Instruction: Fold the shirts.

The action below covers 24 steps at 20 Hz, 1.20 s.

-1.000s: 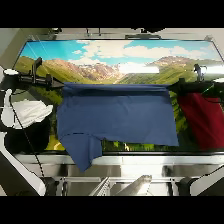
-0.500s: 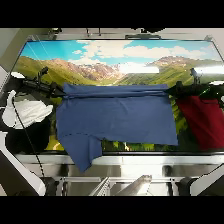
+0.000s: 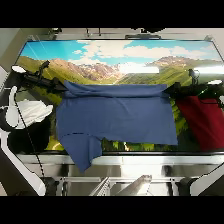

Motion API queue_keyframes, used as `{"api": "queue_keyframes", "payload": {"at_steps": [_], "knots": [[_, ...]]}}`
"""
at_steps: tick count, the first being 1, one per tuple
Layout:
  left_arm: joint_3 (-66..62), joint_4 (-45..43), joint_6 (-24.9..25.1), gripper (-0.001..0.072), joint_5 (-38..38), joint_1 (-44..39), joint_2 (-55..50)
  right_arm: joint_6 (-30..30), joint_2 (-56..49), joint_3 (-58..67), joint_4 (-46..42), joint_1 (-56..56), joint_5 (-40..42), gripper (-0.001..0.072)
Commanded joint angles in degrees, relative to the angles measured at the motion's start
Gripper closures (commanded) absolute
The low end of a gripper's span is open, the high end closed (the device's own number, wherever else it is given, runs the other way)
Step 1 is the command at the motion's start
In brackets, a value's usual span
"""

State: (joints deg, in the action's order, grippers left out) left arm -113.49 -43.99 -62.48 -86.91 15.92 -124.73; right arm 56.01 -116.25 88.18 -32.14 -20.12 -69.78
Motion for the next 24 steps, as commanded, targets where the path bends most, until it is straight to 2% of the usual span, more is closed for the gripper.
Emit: {"api": "queue_keyframes", "payload": {"at_steps": [1,4,6,8,12,15,17,20,24], "knots": [[-3.48,0.02,-4.63,0.0368,-4.55,0.35,0.04,2.67,1.18,-0.02,-3.58,-0.57,-1.29,0.0341],[-4.92,0.02,-9.35,0.037,-8.11,1.81,1.25,6.91,5.09,-0.02,-11.5,-1.51,-3.91,0.033],[-0.52,-0.09,-10.27,0.037,-7.98,3.04,4.94,8.76,8.68,-0.02,-15.1,-2.32,-6.25,0.0243],[5.07,-0.13,-10.67,0.0371,-8.0,4.22,9.4,8.61,12.48,-0.02,-15.28,-3.39,-8.39,0.0243],[22.64,-3.5,-9.92,0.0372,-7.48,5.53,22.03,8.33,19.82,-1.07,-15.91,-4.61,-15.76,0.0254],[42.49,-8.57,-9.46,0.0371,-4.28,5.53,35.06,7.65,28.72,-12.79,-16.63,-5.55,-18.56,0.0254],[57.57,-8.37,-9.68,0.0372,-0.66,5.53,45.79,6.95,36.59,-25.22,-17.64,-6.51,-16.48,0.0255],[76.81,-9.22,-12.46,0.0371,4.55,5.35,61.66,9.01,47.91,-41.51,-19.98,-10.51,-6.73,0.0253],[90.9,-10.49,-12.83,0.0371,13.05,6.78,72.85,8.98,52.37,-50.93,-19.1,-14.21,0.17,0.0254]]}}
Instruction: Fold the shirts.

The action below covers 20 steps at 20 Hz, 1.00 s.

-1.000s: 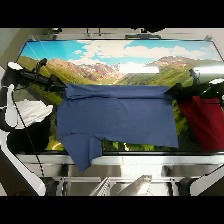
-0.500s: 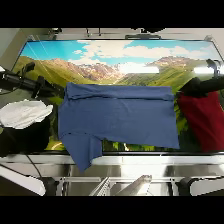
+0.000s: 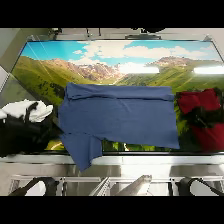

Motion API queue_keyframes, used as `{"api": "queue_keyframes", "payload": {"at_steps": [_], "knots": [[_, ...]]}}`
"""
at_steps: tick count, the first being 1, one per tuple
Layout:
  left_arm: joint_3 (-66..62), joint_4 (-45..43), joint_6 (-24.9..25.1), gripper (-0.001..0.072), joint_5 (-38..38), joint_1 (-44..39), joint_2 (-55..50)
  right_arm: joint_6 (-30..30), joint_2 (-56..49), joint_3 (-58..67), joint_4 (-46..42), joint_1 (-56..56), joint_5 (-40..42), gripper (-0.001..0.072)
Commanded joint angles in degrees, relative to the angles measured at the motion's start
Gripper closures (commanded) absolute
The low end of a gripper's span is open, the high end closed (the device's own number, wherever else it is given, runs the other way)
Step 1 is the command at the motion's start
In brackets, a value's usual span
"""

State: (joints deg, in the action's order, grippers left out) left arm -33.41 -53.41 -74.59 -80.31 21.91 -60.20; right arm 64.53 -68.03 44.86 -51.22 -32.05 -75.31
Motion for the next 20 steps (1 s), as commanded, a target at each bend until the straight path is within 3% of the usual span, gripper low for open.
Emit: {"api": "queue_keyframes", "payload": {"at_steps": [1,6,10,15,20], "knots": [[12.46,-1.14,-0.55,0.0371,7.89,1.36,9.27,0.44,4.07,-8.09,0.42,-2.27,6.29,0.0254],[14.95,-2.32,-0.42,0.0371,11.06,4.33,9.81,0.46,4.02,-8.15,1.14,-2.25,7.41,0.0253],[14.93,-1.81,0.07,0.0371,11.41,4.31,2.82,0.44,4.02,-8.15,1.66,-2.25,7.34,0.0253],[14.99,9.55,10.8,0.0372,15.15,4.31,-7.06,0.42,4.04,-8.15,1.97,-2.25,6.67,0.0253],[15.08,12.13,14.16,0.0372,13.57,4.31,-9.29,0.42,4.04,-8.15,1.84,-2.25,6.16,0.0253]]}}
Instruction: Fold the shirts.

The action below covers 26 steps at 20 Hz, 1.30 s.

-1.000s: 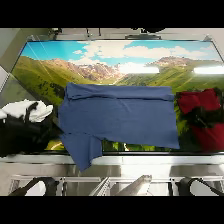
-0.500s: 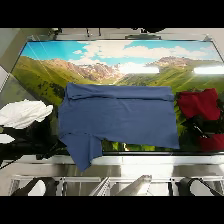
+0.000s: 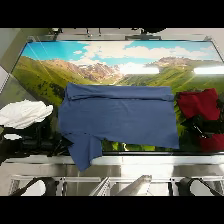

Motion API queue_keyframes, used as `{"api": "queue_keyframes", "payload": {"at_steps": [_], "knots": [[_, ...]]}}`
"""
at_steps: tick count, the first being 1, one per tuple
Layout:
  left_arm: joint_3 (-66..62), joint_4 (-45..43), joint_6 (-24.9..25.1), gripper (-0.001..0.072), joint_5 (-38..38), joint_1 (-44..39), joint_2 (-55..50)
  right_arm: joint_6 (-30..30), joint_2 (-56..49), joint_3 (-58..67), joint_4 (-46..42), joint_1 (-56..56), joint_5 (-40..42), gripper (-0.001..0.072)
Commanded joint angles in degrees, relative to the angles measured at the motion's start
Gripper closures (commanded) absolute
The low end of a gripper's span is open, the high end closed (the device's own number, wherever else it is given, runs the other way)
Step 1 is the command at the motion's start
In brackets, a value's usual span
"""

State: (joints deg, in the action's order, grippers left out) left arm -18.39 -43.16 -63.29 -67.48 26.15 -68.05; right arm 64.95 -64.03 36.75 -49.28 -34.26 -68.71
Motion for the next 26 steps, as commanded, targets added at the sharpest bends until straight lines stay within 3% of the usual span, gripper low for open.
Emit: {"api": "queue_keyframes", "payload": {"at_steps": [1,9,14,15,17,21,22,23,24,26], "knots": [[0.15,1.86,2.86,0.0372,0.28,0.07,-0.83,0.02,0.02,-0.09,-0.48,-0.04,-0.76,0.0253],[1.55,0.66,3.08,0.0376,2.21,0.07,7.85,1.86,-0.04,-8.81,-5.29,-0.13,3.87,0.0254],[4.68,3.06,6.49,0.0376,3.85,0.07,8.35,3.26,-1.84,-8.87,-10.08,-0.22,2.58,0.0254],[4.66,3.28,6.93,0.0376,3.89,0.07,8.37,2.97,-3.21,-8.98,-9.46,0.0,2.32,0.0254],[4.68,3.26,6.93,0.0461,4.0,0.07,8.35,-0.31,-6.32,-9.64,-5.9,0.83,1.79,0.0254],[4.68,3.34,7.15,0.0463,3.89,0.07,8.35,-5.16,-12.24,-9.64,-0.07,2.14,-0.37,0.0259],[4.68,3.74,7.69,0.0464,4.09,0.07,8.35,-5.86,-12.66,-9.64,0.61,2.14,-0.37,0.0326],[4.68,3.87,8.31,0.0528,4.15,0.07,8.37,-5.88,-12.66,-9.51,0.68,2.16,-0.35,0.0449],[4.68,3.85,8.37,0.0628,4.13,0.07,8.37,-6.12,-12.66,-9.22,0.7,2.14,-0.63,0.0476],[4.57,3.87,8.37,0.0641,4.09,0.07,8.37,-6.32,-12.66,-7.93,0.7,2.14,-1.57,0.0494]]}}
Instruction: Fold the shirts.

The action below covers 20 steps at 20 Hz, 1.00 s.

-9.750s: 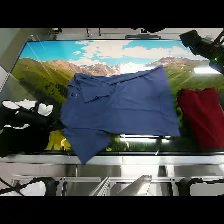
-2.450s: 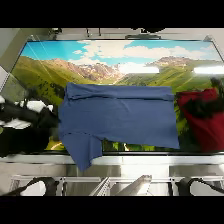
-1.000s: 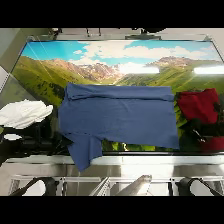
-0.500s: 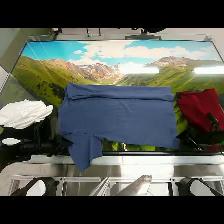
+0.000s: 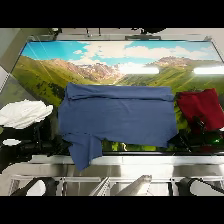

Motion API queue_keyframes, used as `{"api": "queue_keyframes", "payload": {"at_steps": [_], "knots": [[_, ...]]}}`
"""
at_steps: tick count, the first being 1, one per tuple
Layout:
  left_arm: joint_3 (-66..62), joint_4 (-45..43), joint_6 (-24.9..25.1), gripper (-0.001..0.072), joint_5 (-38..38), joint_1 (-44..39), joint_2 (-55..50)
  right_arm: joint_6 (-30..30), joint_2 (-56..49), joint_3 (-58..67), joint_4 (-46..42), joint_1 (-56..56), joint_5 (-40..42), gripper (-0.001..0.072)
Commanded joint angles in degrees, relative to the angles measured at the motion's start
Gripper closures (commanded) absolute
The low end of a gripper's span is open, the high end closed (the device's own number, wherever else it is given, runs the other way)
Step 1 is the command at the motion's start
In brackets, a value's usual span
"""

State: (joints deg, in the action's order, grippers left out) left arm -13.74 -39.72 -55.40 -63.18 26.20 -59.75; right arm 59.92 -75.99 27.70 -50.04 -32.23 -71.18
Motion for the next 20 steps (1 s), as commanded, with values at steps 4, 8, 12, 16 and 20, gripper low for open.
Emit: {"api": "queue_keyframes", "payload": {"at_steps": [4,8,12,16,20], "knots": [[-0.11,0.85,0.5,0.0682,-0.31,0.02,0.07,-1.44,-0.7,4.33,1.33,0.04,-2.6,0.0697],[-0.15,4.42,0.7,0.0683,-3.34,0.02,2.82,0.11,-0.7,6.03,1.92,-0.17,-4.96,0.0697],[-7.61,8.24,-2.38,0.0683,-9.22,0.02,12.15,0.04,-0.7,10.86,10.73,-0.13,-11.52,0.0697],[-20.06,8.02,-3.65,0.0682,-8.2,0.02,12.68,-0.17,-0.96,15.08,17.16,1.6,-9.68,0.0697],[-33.83,8.94,-2.08,0.0682,-8.39,-1.27,-0.5,-1.66,-4.55,21.14,24.48,4.48,-4.92,0.0696]]}}
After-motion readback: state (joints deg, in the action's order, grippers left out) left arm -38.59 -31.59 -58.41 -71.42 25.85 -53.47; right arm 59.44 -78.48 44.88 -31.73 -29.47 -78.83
